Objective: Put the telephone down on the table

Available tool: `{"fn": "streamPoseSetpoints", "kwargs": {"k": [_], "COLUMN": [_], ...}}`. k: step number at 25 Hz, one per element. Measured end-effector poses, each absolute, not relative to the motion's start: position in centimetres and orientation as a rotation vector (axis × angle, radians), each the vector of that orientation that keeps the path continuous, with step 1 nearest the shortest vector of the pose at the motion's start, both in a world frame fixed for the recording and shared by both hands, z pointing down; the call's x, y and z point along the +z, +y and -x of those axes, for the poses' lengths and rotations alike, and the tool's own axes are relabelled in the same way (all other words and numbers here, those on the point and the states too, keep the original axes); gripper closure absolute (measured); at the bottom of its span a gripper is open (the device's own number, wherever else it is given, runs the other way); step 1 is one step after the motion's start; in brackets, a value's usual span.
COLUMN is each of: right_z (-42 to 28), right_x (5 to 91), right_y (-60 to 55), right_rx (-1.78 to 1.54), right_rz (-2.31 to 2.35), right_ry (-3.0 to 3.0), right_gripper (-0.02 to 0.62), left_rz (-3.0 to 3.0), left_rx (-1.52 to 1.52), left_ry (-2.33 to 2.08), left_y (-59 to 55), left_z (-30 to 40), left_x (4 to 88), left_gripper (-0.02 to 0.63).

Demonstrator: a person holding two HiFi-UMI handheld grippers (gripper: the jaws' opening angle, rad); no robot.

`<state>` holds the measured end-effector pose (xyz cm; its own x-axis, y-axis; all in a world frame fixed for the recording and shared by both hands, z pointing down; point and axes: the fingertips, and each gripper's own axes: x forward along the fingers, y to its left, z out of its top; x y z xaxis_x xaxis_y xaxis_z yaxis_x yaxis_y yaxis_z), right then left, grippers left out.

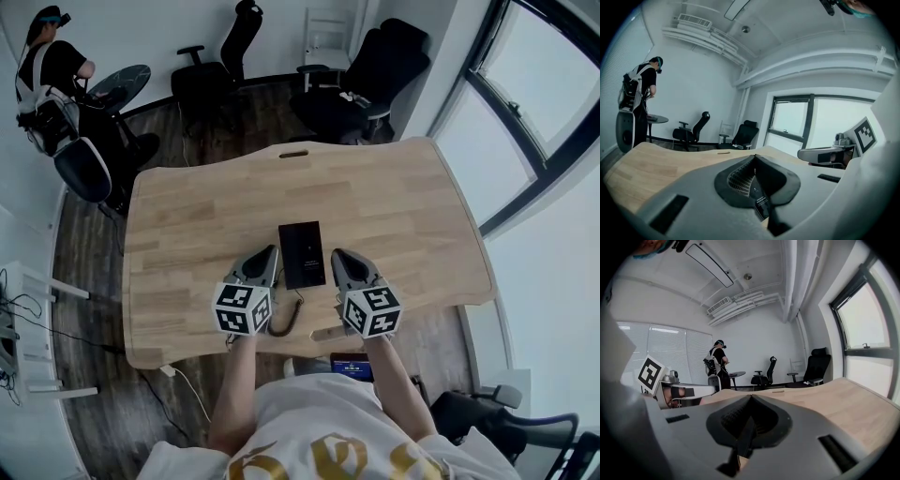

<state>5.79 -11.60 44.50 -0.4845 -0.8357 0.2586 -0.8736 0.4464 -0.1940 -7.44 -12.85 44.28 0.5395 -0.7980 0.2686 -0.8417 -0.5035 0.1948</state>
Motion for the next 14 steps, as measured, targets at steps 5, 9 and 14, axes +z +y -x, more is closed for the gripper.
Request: {"fn": "streamPoseSetpoints", "kwargs": {"k": [5, 9, 14], "right_z": [-5.7, -5.5, -5.7], "right_x": [44.9, 45.1, 45.4], "right_y": [-11.8, -12.1, -12.8], "right_rx": [0.477, 0.487, 0.507], "right_rz": [-1.515, -1.5, -1.497], "right_ry": [-2.565, -2.577, -2.58], "right_gripper": [0.584, 0.584, 0.584], "left_rz": [-2.471, -2.444, -2.439], "left_rx": [0.212, 0.196, 0.194], "left_ry": [-1.36, -1.358, -1.361], "left_y": [-13.1, -13.4, -13.9], "left_z": [7.5, 7.9, 8.0], "left_x": [44.6, 44.9, 45.2], "left_gripper": [0.597, 0.597, 0.597]}}
